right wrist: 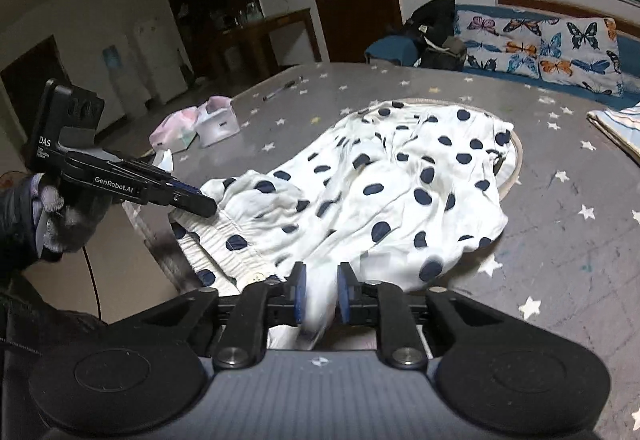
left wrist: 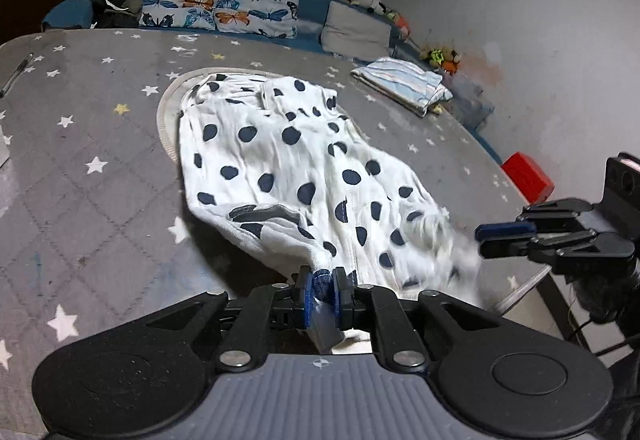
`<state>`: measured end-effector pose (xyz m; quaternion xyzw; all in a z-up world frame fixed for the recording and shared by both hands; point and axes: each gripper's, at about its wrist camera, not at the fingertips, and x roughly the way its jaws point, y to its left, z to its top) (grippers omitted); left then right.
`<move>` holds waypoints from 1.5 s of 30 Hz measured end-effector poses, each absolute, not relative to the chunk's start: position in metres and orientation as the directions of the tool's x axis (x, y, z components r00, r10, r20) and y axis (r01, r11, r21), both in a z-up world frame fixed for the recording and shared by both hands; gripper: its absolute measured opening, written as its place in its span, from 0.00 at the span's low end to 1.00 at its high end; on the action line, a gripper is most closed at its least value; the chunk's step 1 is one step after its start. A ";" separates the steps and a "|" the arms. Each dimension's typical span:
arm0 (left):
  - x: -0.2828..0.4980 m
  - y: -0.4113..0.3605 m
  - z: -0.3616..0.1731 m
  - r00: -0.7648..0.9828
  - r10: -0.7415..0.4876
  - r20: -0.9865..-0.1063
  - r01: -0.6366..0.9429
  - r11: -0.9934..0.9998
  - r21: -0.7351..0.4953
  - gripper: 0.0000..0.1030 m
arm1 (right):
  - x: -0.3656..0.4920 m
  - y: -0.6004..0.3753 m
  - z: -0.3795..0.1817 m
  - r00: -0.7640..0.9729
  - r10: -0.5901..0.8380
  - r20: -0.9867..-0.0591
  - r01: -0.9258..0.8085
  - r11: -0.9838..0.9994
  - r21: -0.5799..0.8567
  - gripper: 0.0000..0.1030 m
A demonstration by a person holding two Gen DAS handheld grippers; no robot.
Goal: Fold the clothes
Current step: 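Lift the pants with both grippers and shake them out above the mat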
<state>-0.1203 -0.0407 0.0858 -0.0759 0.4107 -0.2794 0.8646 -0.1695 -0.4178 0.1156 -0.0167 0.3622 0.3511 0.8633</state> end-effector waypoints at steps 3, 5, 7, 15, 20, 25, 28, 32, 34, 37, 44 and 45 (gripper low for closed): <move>-0.121 -0.038 0.090 0.521 -0.537 -0.664 0.429 0.837 -0.341 0.18 | -0.167 -0.425 0.123 0.509 0.584 -0.633 -0.611 0.763 0.212 0.23; -0.118 -0.038 0.093 0.535 -0.527 -0.660 0.430 0.843 -0.324 0.29 | -0.159 -0.428 0.125 0.532 0.565 -0.631 -0.595 0.779 0.196 0.26; -0.111 -0.039 0.098 0.552 -0.516 -0.655 0.428 0.850 -0.308 0.34 | -0.148 -0.431 0.125 0.557 0.541 -0.630 -0.574 0.799 0.178 0.27; -0.060 -0.047 0.101 0.624 -0.453 -0.636 0.378 0.888 -0.262 0.37 | -0.084 -0.435 0.116 0.619 0.466 -0.632 -0.505 0.853 0.134 0.32; -0.015 -0.063 0.101 0.649 -0.426 -0.630 0.377 0.900 -0.221 0.37 | -0.028 -0.434 0.107 0.644 0.421 -0.639 -0.460 0.880 0.116 0.36; 0.035 -0.081 0.097 0.670 -0.382 -0.636 0.364 0.916 -0.167 0.37 | 0.025 -0.435 0.098 0.660 0.383 -0.647 -0.419 0.902 0.106 0.38; 0.064 -0.090 0.093 0.680 -0.353 -0.643 0.358 0.925 -0.129 0.37 | 0.054 -0.436 0.092 0.662 0.361 -0.657 -0.402 0.911 0.095 0.42; 0.101 -0.101 0.086 0.687 -0.320 -0.652 0.362 0.929 -0.075 0.42 | 0.088 -0.439 0.082 0.661 0.344 -0.667 -0.381 0.920 0.097 0.43; 0.116 -0.108 0.081 0.690 -0.307 -0.656 0.379 0.925 -0.034 0.43 | 0.101 -0.440 0.076 0.657 0.342 -0.673 -0.375 0.921 0.101 0.43; 0.135 -0.118 0.073 0.694 -0.281 -0.663 0.396 0.918 0.026 0.43 | 0.120 -0.440 0.068 0.643 0.343 -0.684 -0.373 0.921 0.111 0.43; 0.168 -0.131 0.052 0.663 -0.295 -0.688 0.453 0.890 0.055 0.50 | 0.150 -0.438 0.052 0.603 0.377 -0.703 -0.387 0.909 0.155 0.44; 0.170 -0.133 0.049 0.659 -0.298 -0.691 0.461 0.886 0.057 0.50 | 0.152 -0.437 0.050 0.599 0.379 -0.706 -0.388 0.908 0.158 0.44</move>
